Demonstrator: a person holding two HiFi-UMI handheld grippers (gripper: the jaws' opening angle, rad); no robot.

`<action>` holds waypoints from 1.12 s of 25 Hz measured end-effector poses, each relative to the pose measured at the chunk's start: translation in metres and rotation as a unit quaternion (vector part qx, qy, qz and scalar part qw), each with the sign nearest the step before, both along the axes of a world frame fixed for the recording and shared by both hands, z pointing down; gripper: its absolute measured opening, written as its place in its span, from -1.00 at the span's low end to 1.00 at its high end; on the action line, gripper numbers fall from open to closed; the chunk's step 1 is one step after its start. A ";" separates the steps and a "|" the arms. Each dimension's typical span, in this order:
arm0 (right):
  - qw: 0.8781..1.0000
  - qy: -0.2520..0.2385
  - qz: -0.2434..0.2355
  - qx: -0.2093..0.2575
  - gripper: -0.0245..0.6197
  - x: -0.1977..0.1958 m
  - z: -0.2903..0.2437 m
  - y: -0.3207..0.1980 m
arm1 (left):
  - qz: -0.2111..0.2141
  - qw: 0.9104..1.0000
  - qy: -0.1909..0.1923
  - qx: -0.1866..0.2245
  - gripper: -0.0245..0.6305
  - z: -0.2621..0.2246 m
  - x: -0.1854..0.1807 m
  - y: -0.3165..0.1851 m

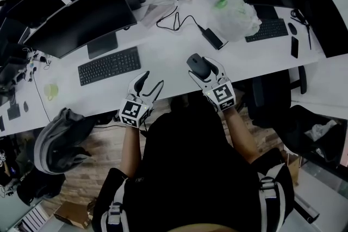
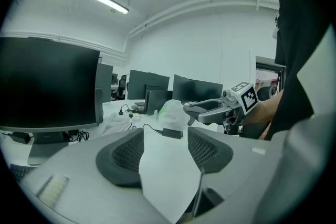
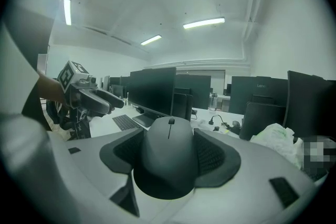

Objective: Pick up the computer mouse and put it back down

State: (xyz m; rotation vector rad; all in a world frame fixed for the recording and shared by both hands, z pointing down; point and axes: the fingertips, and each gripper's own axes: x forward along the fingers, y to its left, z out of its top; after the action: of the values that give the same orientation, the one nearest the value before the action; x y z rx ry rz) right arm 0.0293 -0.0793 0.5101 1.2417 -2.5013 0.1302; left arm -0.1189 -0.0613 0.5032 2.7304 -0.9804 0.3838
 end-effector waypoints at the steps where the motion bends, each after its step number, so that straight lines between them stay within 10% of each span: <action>1: 1.000 0.000 -0.003 -0.001 0.00 -0.001 0.000 -0.002 | -0.002 1.000 0.001 -0.001 -0.16 0.001 0.000 -0.001; 28: 0.987 0.021 -0.148 -0.061 0.00 -0.068 0.047 -0.076 | -0.098 0.993 0.002 -0.059 -0.17 0.027 -0.016 -0.034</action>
State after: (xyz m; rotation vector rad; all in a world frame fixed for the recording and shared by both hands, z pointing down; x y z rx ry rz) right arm -0.0392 -0.1555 0.5568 0.8057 -2.5647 0.1791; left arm -0.1349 -0.0953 0.5298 2.5010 -1.1723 0.3874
